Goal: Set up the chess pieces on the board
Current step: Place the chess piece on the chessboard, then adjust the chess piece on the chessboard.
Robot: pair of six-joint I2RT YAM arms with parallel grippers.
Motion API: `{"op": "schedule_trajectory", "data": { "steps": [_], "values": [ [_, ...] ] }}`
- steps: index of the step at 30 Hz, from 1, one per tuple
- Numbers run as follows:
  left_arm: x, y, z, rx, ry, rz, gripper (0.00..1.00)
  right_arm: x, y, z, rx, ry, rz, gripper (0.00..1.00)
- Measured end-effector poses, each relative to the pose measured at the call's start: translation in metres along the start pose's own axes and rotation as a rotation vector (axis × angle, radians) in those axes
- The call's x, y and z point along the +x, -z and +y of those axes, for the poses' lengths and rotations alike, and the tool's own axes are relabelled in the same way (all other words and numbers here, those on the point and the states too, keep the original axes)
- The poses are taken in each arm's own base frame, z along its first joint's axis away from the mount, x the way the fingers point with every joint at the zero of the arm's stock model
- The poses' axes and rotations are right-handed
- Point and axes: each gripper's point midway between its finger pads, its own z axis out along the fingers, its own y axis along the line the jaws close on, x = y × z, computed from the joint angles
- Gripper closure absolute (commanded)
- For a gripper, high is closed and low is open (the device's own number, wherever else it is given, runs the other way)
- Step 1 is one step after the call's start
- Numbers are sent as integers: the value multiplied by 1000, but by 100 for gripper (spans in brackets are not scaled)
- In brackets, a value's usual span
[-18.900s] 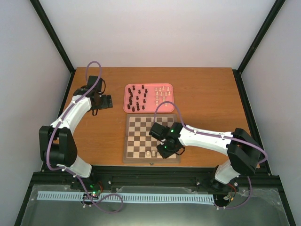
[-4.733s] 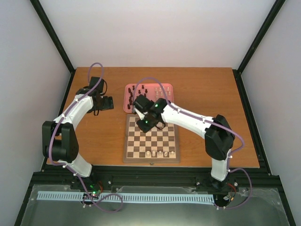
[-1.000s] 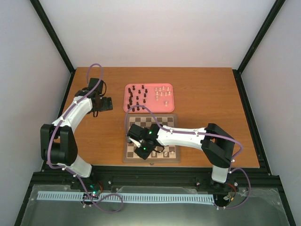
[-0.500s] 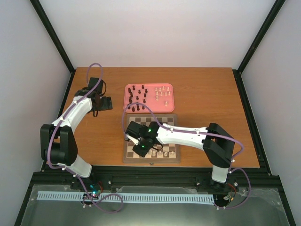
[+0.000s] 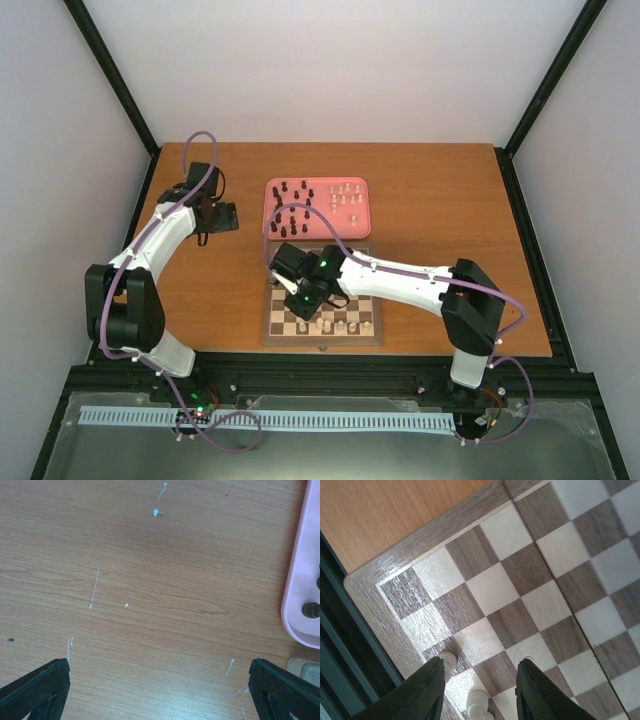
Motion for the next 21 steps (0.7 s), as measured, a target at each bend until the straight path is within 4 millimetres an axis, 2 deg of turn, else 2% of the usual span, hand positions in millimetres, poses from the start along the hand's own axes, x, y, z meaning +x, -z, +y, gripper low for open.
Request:
{"op": "schedule_trajectory", "data": {
  "steps": [4, 8, 12, 21],
  "values": [
    [-3, 1, -1, 2, 1, -6, 0, -7, 17, -8, 7, -22, -29, 55],
    [-2, 2, 0, 2, 1, -5, 0, -13, 37, -27, 19, -68, -59, 56],
    [-2, 2, 0, 1, 1, -4, 0, -6, 46, -45, 38, -97, -43, 57],
    [-2, 3, 0, 2, 1, -6, 0, 28, 60, -32, -22, -68, 69, 57]
  ]
}}
